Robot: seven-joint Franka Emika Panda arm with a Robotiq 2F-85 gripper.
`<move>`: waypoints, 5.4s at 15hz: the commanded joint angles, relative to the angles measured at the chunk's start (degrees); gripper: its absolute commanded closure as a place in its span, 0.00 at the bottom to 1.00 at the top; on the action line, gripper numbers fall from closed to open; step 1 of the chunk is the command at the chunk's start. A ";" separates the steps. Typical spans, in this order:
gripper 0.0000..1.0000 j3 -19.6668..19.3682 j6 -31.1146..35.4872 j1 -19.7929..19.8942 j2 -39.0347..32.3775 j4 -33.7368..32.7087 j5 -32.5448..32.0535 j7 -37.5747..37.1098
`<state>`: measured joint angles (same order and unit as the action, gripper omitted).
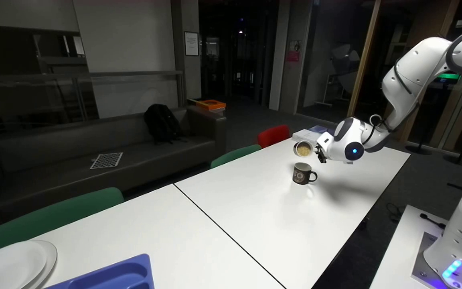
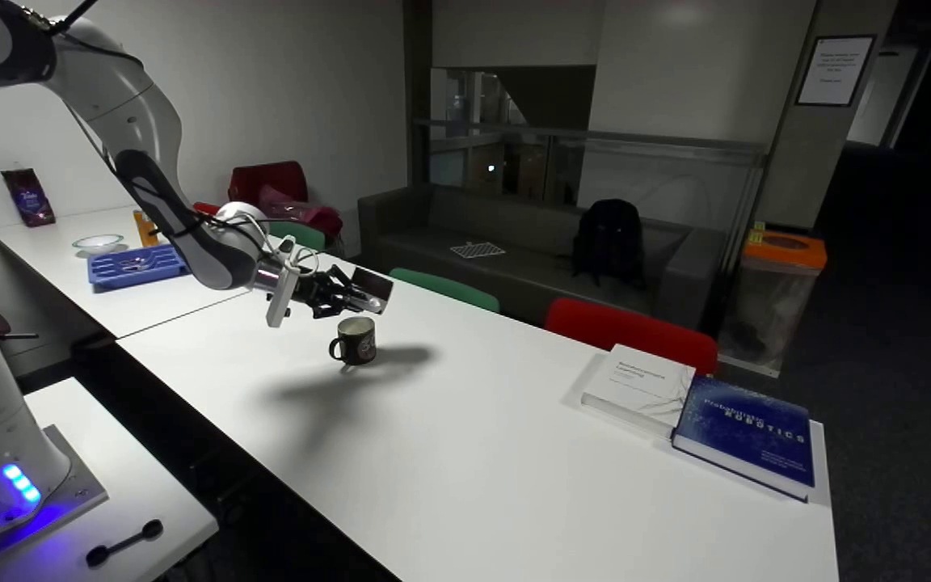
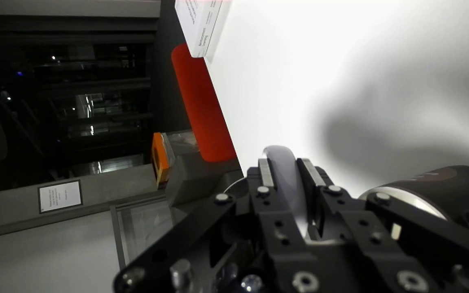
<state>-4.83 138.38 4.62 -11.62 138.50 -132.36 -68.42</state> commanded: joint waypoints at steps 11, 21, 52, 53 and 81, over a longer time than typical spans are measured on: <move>0.95 1.77 -11.36 0.83 0.75 2.84 -3.33 -1.44; 0.95 2.91 -16.27 0.41 -1.35 3.30 -3.48 -0.69; 0.95 3.89 -15.57 1.11 -6.13 1.20 -1.28 -0.18; 0.95 3.87 -15.66 1.11 -6.04 1.16 -1.27 -0.11; 0.95 3.18 -25.97 0.32 -1.76 2.08 -2.89 2.05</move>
<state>-2.16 116.09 4.80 -17.10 138.47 -133.73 -67.38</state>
